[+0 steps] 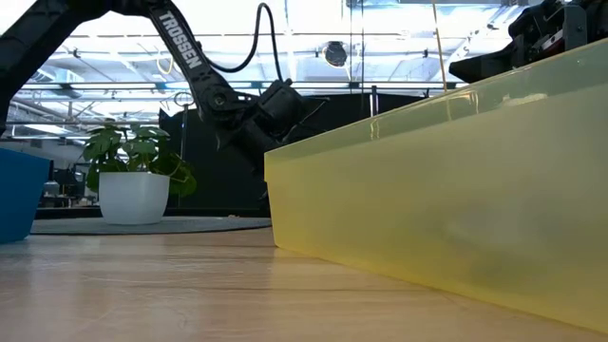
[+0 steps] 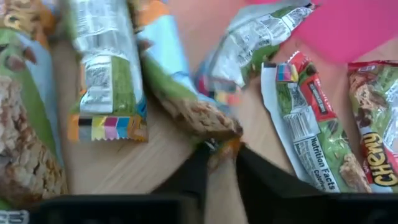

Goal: Pick and place Granola Bars by type
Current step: Put the yellow snack into the blue bin

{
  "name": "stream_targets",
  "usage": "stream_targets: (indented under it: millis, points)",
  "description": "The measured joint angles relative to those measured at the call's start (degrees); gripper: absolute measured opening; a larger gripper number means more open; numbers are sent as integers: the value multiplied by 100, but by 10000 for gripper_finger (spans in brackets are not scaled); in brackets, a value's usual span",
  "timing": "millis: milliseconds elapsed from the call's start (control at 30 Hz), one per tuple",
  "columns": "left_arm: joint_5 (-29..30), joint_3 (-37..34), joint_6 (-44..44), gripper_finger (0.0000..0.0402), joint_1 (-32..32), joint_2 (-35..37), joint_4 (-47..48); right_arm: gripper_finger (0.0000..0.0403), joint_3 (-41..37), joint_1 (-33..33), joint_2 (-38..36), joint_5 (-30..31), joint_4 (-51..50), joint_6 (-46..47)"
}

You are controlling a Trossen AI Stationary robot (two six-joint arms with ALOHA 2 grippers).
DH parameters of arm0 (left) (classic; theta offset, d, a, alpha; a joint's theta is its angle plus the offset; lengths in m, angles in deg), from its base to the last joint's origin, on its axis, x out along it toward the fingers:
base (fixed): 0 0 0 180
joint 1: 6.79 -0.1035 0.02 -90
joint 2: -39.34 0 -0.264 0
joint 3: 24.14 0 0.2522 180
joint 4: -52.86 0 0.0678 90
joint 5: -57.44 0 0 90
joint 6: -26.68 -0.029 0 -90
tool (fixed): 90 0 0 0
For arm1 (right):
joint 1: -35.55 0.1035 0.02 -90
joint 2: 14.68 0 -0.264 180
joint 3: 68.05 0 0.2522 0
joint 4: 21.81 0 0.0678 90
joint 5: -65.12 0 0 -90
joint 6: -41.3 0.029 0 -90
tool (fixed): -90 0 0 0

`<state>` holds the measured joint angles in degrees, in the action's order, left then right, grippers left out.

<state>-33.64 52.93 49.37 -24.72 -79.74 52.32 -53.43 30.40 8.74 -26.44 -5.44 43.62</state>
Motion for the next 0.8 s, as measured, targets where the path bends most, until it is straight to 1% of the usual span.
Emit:
stream_targets:
  millis: [33,67,133,333,433,600,800]
  points:
    - [-32,0,-30,36,-2,-5,6,4,0,0,0,0,1,-1]
    - [-34,0,-75,18,-1,-10,23,4,2,0,0,0,2,-1]
    - [30,-4,-127,7,23,-15,29,4,2,0,-1,0,0,0]
    - [450,-11,-319,3,185,70,75,4,0,1,0,0,0,0]
    - [452,-21,-430,2,323,215,185,4,2,0,0,0,0,0]
    - [632,-17,-662,2,639,658,329,4,2,0,-2,0,2,0]
    - [1180,-15,-991,1,1174,1294,788,4,1,0,0,0,0,-1]
